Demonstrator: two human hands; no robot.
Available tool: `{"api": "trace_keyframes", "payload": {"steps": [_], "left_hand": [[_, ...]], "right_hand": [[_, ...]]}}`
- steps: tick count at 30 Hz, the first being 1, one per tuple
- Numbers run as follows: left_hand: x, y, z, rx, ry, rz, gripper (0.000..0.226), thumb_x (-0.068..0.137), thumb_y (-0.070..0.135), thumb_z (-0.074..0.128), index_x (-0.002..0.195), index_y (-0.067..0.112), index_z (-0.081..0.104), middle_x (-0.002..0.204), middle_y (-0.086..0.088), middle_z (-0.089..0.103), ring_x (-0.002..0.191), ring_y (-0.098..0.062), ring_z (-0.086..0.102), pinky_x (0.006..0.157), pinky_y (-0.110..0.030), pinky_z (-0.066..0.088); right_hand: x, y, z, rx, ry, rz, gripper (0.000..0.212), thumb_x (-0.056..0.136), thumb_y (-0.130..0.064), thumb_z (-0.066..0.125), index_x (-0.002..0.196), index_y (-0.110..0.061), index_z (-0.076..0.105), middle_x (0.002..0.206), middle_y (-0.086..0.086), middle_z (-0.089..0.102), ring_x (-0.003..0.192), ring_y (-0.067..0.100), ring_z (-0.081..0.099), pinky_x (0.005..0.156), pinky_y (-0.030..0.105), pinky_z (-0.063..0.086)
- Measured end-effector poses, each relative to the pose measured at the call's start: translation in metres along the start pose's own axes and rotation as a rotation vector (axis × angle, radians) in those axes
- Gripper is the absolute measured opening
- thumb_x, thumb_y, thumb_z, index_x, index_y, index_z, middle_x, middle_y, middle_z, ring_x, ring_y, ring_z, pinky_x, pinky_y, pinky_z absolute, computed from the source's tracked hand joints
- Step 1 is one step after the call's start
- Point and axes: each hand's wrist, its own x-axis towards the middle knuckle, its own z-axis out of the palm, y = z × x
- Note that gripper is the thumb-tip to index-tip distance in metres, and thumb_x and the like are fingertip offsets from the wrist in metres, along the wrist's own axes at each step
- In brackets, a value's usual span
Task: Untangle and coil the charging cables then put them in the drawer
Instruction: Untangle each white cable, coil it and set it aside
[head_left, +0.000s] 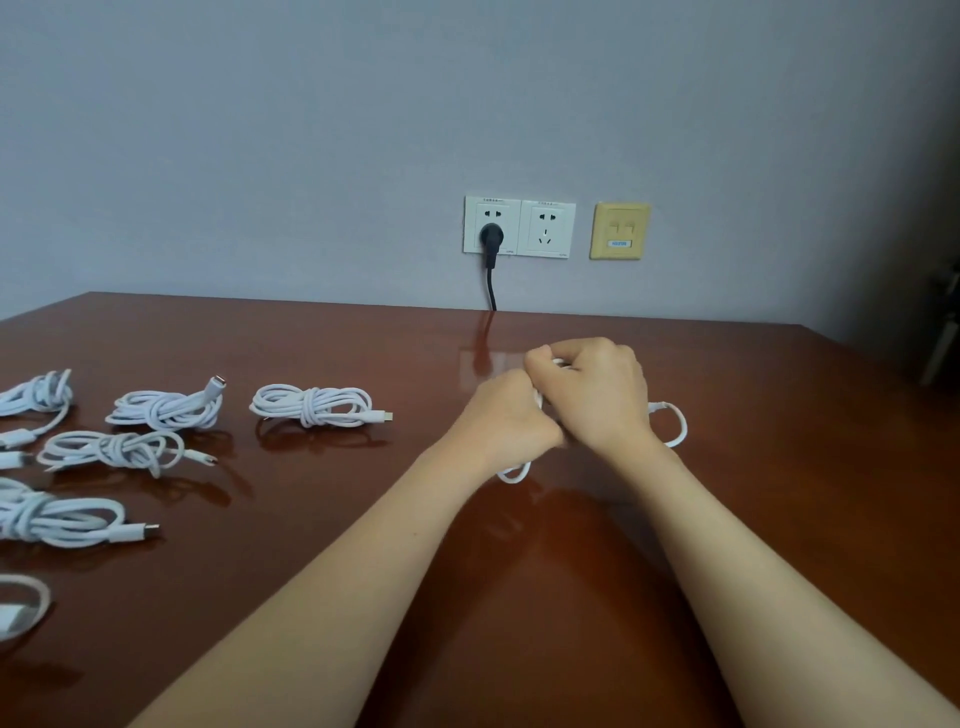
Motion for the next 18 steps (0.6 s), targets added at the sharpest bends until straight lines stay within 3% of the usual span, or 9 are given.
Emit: {"api": "trace_keyframes", "payload": {"steps": [4,8,12,14,16,18], "left_hand": [[0.001,0.0,0.007,0.129,0.099,0.056,0.02,0.077,0.011,0.05,0.094,0.021,0.055,0.087,-0.002,0.066,0.081,-0.023,0.059,0.059,-0.029,0.043],[0.002,-0.004,0.007,0.067,0.098,0.045,0.023,0.077,0.01,0.05,0.095,0.021,0.058,0.086,-0.001,0.066,0.079,-0.019,0.059,0.061,-0.029,0.046],[-0.003,0.0,-0.002,-0.162,-0.199,0.07,0.017,0.074,0.007,0.062,0.089,0.012,0.058,0.067,0.0,0.058,0.058,-0.017,0.055,0.057,-0.029,0.045],[-0.008,0.003,-0.01,-0.231,-0.359,0.034,0.016,0.082,0.007,0.064,0.085,0.019,0.054,0.069,0.005,0.055,0.059,-0.011,0.057,0.055,-0.023,0.044],[-0.011,0.003,-0.02,-0.362,-0.48,-0.041,0.004,0.093,0.019,0.054,0.089,0.019,0.051,0.074,0.004,0.053,0.064,-0.011,0.059,0.06,-0.02,0.044],[-0.012,-0.001,-0.028,-0.565,-0.586,-0.138,0.025,0.099,0.031,0.036,0.096,0.012,0.052,0.076,-0.001,0.052,0.066,-0.015,0.061,0.064,-0.025,0.048]], "right_hand": [[-0.001,0.0,-0.001,-0.032,-0.008,0.044,0.043,0.08,-0.029,0.05,0.044,-0.011,0.036,0.047,0.002,0.037,0.054,0.024,0.036,0.048,0.028,0.025],[-0.001,-0.002,-0.001,-0.012,-0.035,0.058,0.044,0.084,-0.028,0.047,0.045,-0.013,0.036,0.052,0.003,0.039,0.065,0.032,0.041,0.057,0.03,0.027],[-0.001,0.001,-0.002,0.003,0.049,0.056,0.044,0.085,-0.026,0.046,0.046,-0.014,0.032,0.05,0.003,0.034,0.064,0.032,0.038,0.06,0.031,0.027],[0.0,0.003,-0.004,-0.001,0.087,0.056,0.044,0.086,-0.025,0.046,0.045,-0.015,0.032,0.048,0.002,0.033,0.062,0.031,0.036,0.059,0.03,0.026],[0.003,0.006,-0.009,0.009,0.133,0.09,0.044,0.086,-0.025,0.045,0.046,-0.014,0.034,0.048,0.003,0.035,0.063,0.032,0.037,0.06,0.029,0.026],[0.005,0.007,-0.012,0.051,0.179,0.125,0.043,0.086,-0.024,0.045,0.046,-0.013,0.036,0.048,0.004,0.037,0.063,0.032,0.039,0.06,0.03,0.027]]}}
